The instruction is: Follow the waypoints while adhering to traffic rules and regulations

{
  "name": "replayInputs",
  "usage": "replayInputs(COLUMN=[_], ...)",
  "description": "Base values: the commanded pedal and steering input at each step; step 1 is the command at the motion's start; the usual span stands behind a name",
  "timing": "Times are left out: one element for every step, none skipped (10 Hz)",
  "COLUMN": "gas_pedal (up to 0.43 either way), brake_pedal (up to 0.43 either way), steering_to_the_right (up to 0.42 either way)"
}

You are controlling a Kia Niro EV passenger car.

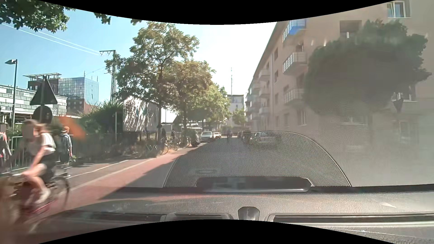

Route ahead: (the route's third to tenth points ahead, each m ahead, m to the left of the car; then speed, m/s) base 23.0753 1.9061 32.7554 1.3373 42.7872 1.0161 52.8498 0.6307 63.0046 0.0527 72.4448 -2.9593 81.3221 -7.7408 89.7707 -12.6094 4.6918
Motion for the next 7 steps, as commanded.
replayInputs(gas_pedal=[0.087, 0.087, 0.087, 0.087, 0.087, 0.079, 0.067], brake_pedal=[0.000, 0.000, 0.000, 0.000, 0.000, 0.000, 0.000], steering_to_the_right=[0.005, 0.005, 0.004, 0.003, 0.003, 0.003, 0.003])
